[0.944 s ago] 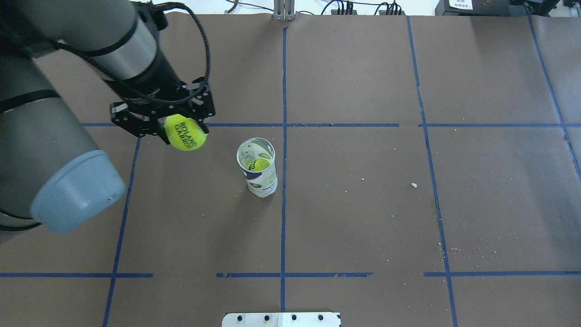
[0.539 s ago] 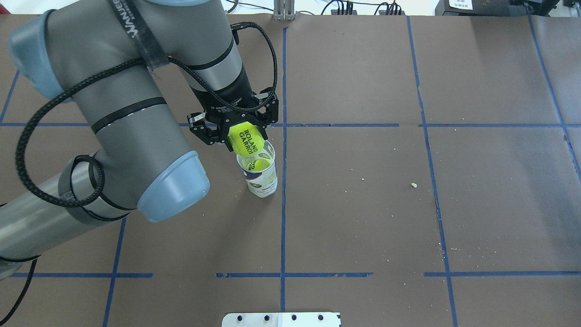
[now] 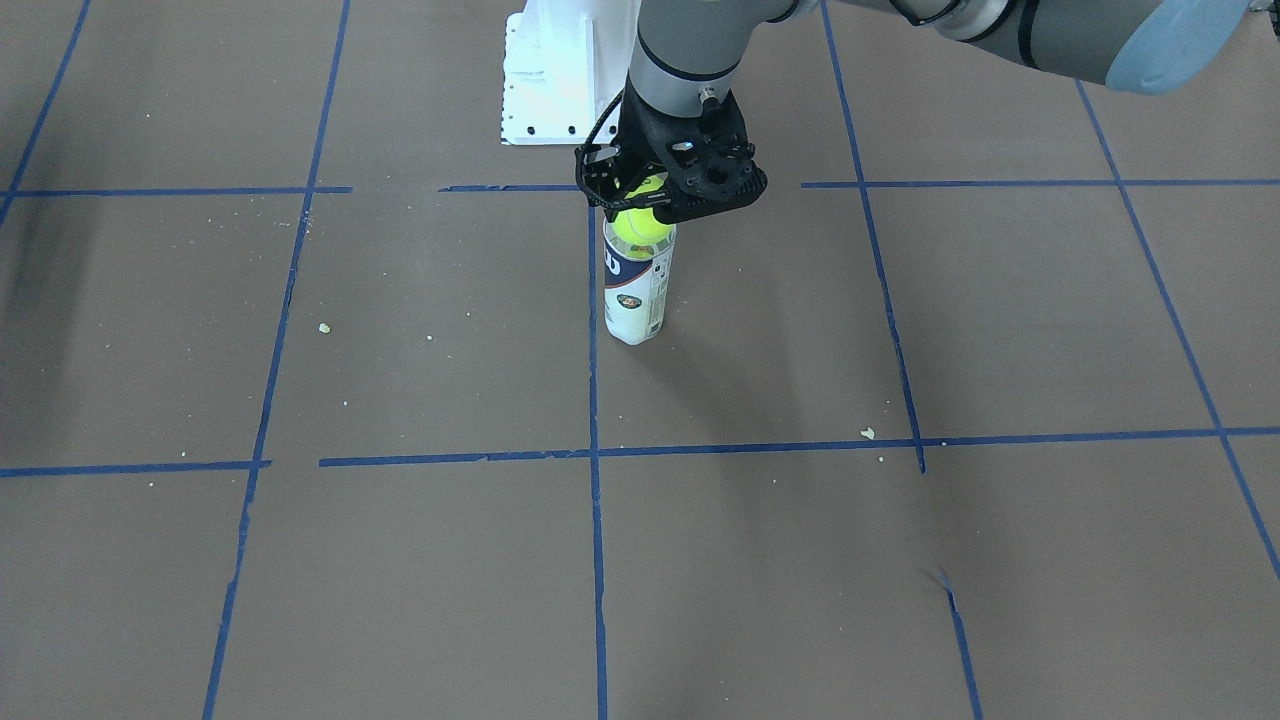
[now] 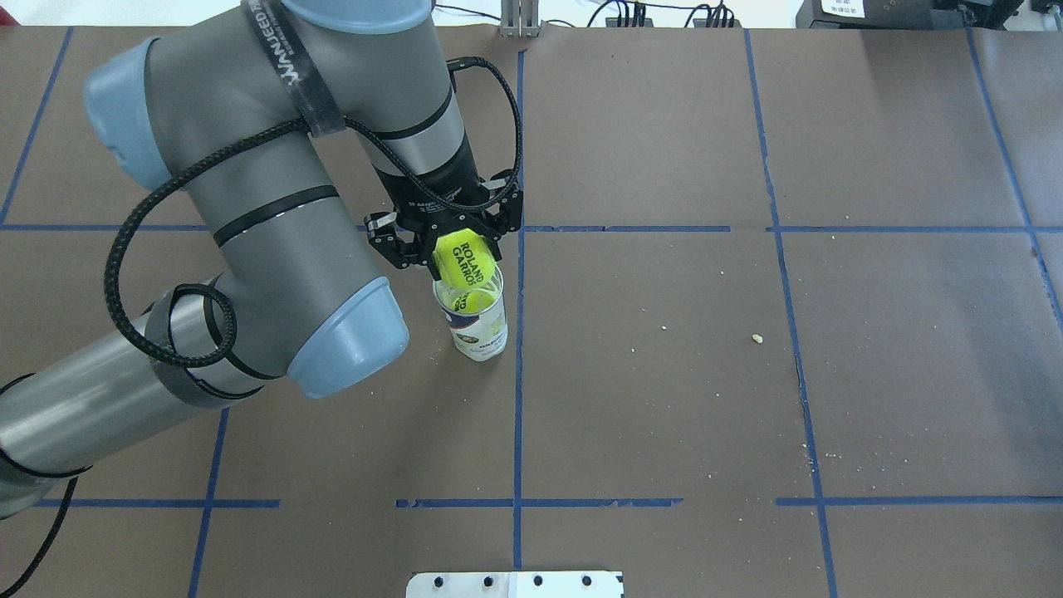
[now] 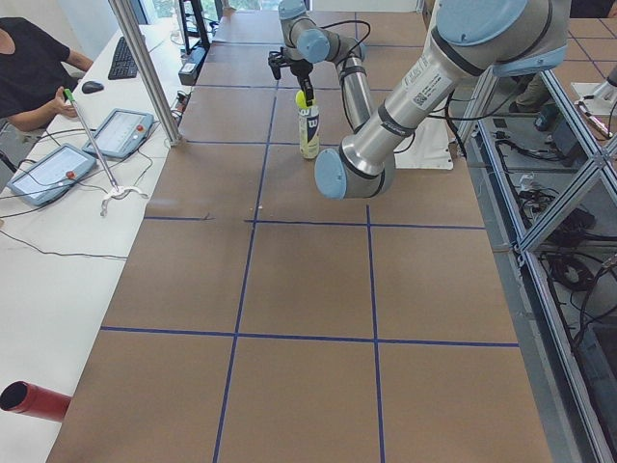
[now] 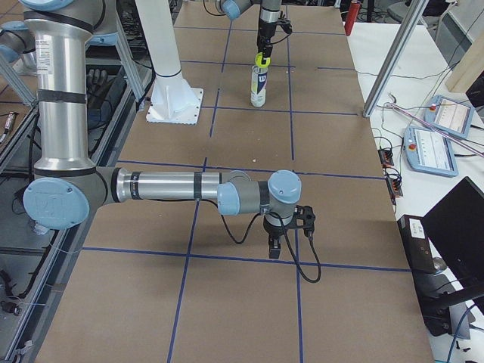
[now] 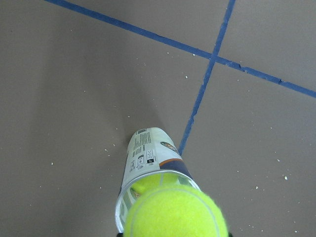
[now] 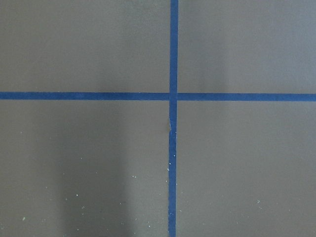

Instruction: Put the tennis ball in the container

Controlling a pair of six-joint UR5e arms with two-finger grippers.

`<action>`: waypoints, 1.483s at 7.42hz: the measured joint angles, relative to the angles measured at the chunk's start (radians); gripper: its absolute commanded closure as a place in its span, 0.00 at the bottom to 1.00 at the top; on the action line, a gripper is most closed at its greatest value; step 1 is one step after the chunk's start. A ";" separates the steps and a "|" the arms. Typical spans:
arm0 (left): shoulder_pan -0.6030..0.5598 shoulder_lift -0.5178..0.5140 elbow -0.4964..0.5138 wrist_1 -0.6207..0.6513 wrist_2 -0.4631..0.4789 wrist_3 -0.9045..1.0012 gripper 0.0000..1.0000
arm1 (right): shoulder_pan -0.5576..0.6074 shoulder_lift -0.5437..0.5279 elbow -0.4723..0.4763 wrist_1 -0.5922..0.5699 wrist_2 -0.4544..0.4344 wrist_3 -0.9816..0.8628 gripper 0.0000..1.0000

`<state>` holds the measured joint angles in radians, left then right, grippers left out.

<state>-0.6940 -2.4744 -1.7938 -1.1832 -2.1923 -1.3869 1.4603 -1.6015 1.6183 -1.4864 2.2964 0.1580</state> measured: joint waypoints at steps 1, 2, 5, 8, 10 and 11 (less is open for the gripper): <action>0.000 0.004 -0.002 -0.001 0.000 0.004 0.00 | 0.000 0.000 0.000 0.000 0.000 0.000 0.00; 0.001 0.009 -0.010 -0.002 0.001 0.006 0.00 | 0.000 0.000 0.000 0.000 0.000 0.000 0.00; 0.000 0.012 -0.031 0.000 0.003 0.010 0.00 | 0.000 0.000 0.000 0.000 0.000 0.000 0.00; -0.091 0.092 -0.154 0.004 0.003 0.202 0.00 | 0.000 0.000 0.000 0.000 0.000 0.000 0.00; -0.250 0.198 -0.201 -0.002 0.002 0.528 0.00 | 0.000 0.000 0.000 0.000 0.000 0.000 0.00; -0.338 0.253 -0.185 -0.013 0.000 0.700 0.00 | 0.000 0.000 0.000 0.000 0.000 0.000 0.00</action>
<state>-1.0325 -2.2216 -1.9788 -1.1960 -2.1926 -0.6868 1.4603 -1.6015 1.6183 -1.4864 2.2964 0.1580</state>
